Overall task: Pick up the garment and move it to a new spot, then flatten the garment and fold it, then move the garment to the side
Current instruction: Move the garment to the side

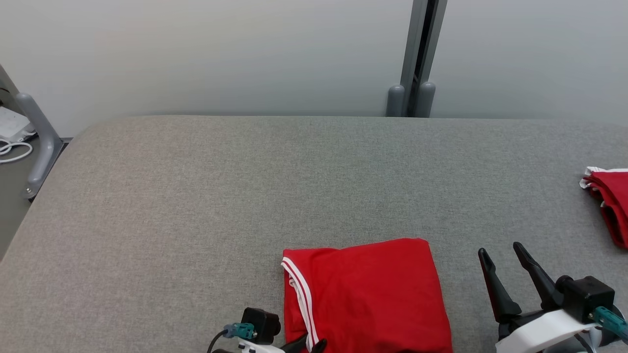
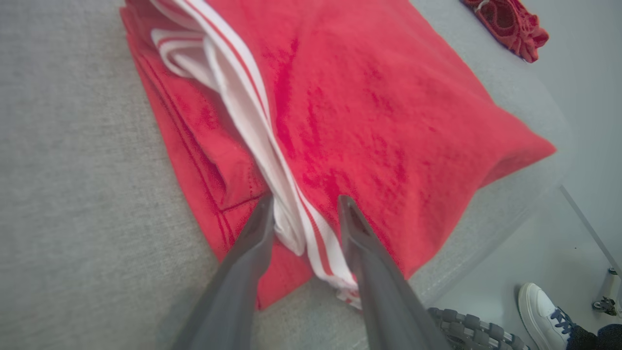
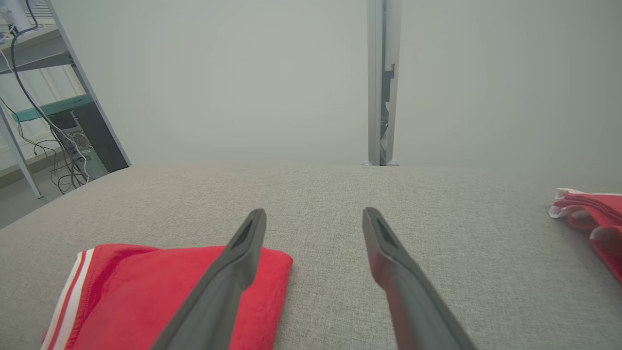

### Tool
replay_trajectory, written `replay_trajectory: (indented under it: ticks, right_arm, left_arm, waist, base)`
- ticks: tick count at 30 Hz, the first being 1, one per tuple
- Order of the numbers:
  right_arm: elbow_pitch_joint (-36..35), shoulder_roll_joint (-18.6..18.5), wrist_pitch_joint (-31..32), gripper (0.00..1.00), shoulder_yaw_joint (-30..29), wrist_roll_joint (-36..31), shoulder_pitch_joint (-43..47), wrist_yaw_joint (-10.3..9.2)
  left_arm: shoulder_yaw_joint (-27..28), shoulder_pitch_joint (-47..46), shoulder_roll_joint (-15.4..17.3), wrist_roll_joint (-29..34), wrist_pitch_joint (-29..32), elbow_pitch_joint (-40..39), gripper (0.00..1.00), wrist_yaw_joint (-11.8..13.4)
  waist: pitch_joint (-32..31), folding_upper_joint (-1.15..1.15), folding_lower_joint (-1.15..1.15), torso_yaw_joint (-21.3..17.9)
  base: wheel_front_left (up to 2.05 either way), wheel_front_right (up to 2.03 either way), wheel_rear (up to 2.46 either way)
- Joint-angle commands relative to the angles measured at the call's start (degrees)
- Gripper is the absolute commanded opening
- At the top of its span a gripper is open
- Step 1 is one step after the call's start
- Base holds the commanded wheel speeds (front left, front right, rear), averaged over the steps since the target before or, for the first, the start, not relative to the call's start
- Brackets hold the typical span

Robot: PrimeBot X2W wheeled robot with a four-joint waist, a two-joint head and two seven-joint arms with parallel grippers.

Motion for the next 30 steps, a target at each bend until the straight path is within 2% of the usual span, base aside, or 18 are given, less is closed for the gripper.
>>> replay_trajectory:
  ticks: [1, 2, 3, 5, 6, 8, 19, 25, 30]
  right_arm:
    - [0.2, -0.4, -0.2, 1.0, 0.0, 0.3, -0.5, 0.0]
    - [0.3, -0.5, -0.2, 1.0, 0.1, 0.3, -0.5, 0.0]
    - [0.3, -0.5, -0.2, 1.0, 0.1, 0.4, -0.5, 0.0]
    - [0.4, -0.5, -0.2, 1.0, 0.2, 0.4, -0.5, 0.0]
    - [0.5, -0.4, -0.2, 1.0, 0.3, 0.4, -0.6, 0.0]
    - [0.6, -0.3, -0.2, 1.0, 0.4, 0.4, -0.7, 0.0]
    - [1.2, 0.1, -0.2, 1.0, 0.4, 0.2, -0.2, 0.0]
    - [1.8, 0.7, -0.2, 1.0, 0.6, 0.0, -0.5, 0.0]
    - [3.1, 0.8, -0.2, 1.0, 1.3, -0.1, -0.6, 0.0]
  left_arm:
    - [-0.4, -1.1, 0.2, -0.6, -0.4, 0.1, 0.46, -0.1]
    - [-0.7, -1.2, 0.2, -0.9, -0.3, 0.2, 0.43, -0.1]
    - [-1.0, -1.3, 0.3, -1.2, -0.2, 0.3, 0.35, -0.1]
    - [-1.5, -1.4, 0.4, -1.7, -0.3, 0.8, 0.24, -0.1]
    - [-1.6, -1.5, 0.5, -1.9, -0.5, 1.1, 0.1, -0.1]
    - [-1.9, -1.9, 0.5, -2.2, -0.6, 1.8, 0.0, -0.1]
    - [-2.7, -3.8, 2.8, -2.9, -1.5, 2.5, 0.0, -0.1]
    - [-4.2, -5.5, 6.2, -3.5, 0.9, -0.1, 0.0, -0.1]
    - [-4.9, -6.5, 7.5, -3.7, 1.9, -1.5, 0.0, -0.1]
  waist:
    - [0.1, 0.0, 0.0, -0.1]
    - [0.1, 0.0, 0.0, -0.2]
    - [0.2, 0.0, 0.0, -0.2]
    - [0.2, 0.0, 0.0, -0.3]
    - [0.2, 0.0, 0.0, -0.3]
    - [0.2, 0.0, 0.0, -0.4]
    - [-1.0, 0.0, 0.0, 0.3]
    - [-1.4, 0.0, 0.0, 1.0]
    - [-1.1, 0.0, 0.0, 1.2]
  base:
    - [0.0, 0.0, 0.0]
    - [0.0, 0.0, 0.0]
    - [0.0, 0.0, 0.0]
    - [0.0, 0.0, 0.0]
    - [0.0, 0.0, 0.0]
    - [0.0, 0.0, 0.0]
    - [0.0, 0.0, 0.0]
    - [0.0, 0.0, 0.0]
    - [0.0, 0.0, 0.0]
